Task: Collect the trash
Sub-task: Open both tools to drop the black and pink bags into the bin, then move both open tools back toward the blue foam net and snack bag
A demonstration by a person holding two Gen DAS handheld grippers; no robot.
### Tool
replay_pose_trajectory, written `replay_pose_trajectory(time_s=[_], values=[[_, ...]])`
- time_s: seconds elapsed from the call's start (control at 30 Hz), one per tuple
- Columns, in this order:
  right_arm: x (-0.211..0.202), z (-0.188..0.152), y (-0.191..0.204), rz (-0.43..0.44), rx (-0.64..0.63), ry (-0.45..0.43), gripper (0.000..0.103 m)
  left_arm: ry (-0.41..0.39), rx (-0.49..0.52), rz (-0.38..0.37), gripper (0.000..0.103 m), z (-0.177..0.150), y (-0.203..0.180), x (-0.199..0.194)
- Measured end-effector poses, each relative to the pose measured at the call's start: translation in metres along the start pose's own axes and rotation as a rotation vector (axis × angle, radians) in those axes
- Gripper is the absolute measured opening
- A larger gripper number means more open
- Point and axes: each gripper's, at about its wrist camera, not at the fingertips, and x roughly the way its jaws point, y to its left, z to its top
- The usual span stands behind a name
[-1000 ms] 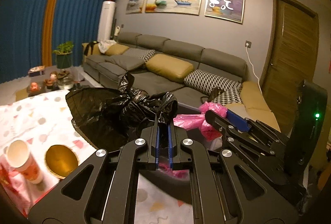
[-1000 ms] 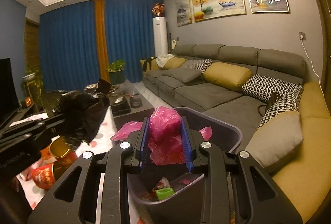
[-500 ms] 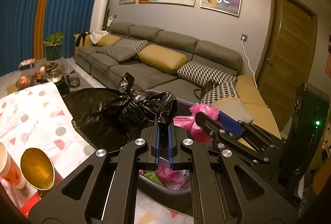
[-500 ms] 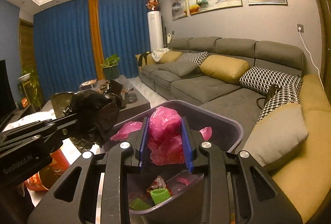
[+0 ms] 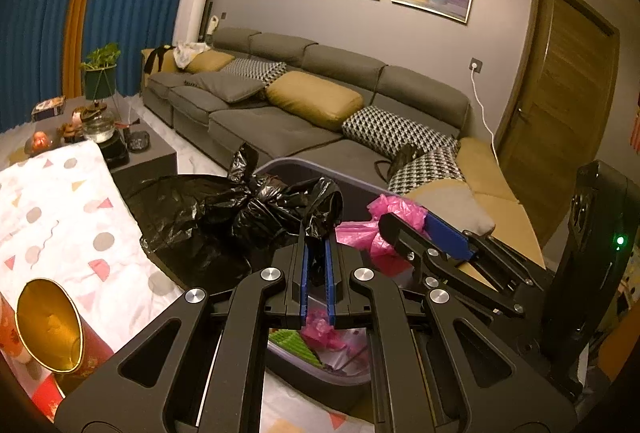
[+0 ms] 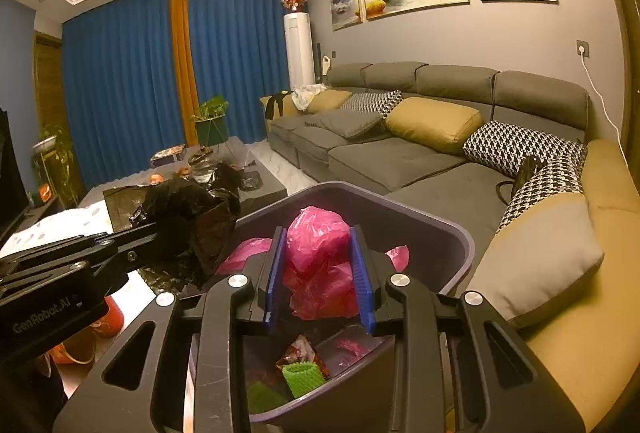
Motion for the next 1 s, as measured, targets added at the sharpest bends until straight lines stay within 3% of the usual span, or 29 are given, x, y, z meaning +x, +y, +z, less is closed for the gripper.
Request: replay_pose_trajectory(time_s=[0.43, 0.53, 0.6, 0.77, 0.83, 1.0], values=[[0.01, -0.001, -0.008, 0.011, 0.016, 0.034, 0.032, 0.038, -0.01, 0.001, 0.008, -0.003, 0.001, 0.012], [0.011, -0.002, -0.008, 0.015, 0.015, 0.04, 0.035, 0.038, -0.033, 0.021, 0.021, -0.004, 0.008, 0.012], [0.012, -0.004, -0.008, 0.02, 0.015, 0.04, 0.038, 0.027, -0.048, 0.037, 0.044, -0.006, 0.012, 0.008], [0.01, -0.005, -0.008, 0.021, 0.01, 0.034, 0.043, -0.038, -0.084, 0.114, 0.077, -0.011, 0.024, -0.017], [0.008, -0.005, -0.009, 0.019, 0.011, 0.031, 0.048, -0.051, -0.094, 0.132, 0.081, -0.014, 0.027, -0.029], [-0.014, -0.007, -0.006, 0.005, 0.024, -0.02, 0.073, -0.095, -0.102, 0.22, 0.092, -0.027, 0.029, -0.07]])
